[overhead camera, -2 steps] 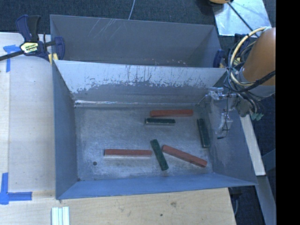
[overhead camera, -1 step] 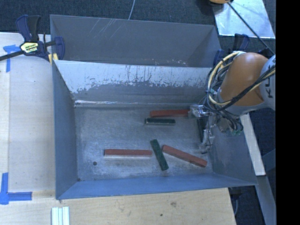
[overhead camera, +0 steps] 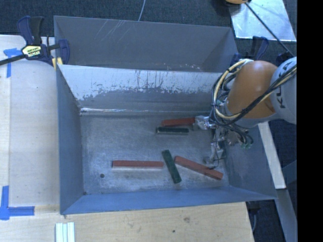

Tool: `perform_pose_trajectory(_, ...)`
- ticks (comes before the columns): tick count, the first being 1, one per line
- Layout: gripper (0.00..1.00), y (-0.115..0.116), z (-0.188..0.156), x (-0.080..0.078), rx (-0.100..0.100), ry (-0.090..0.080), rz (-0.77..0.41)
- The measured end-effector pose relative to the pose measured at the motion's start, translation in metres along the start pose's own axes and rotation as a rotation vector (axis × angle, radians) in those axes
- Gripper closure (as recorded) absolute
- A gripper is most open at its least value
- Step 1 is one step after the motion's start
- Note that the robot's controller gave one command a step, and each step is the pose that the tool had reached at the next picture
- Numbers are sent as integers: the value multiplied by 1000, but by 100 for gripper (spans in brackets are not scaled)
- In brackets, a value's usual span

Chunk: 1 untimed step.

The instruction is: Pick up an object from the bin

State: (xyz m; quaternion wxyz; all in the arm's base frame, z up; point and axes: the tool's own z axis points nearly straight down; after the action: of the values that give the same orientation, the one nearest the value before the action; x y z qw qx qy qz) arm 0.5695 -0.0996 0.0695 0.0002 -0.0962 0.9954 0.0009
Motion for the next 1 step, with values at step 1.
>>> perform_pose_trajectory(1, 0, 5, -12, 42, 3, -2, -36)
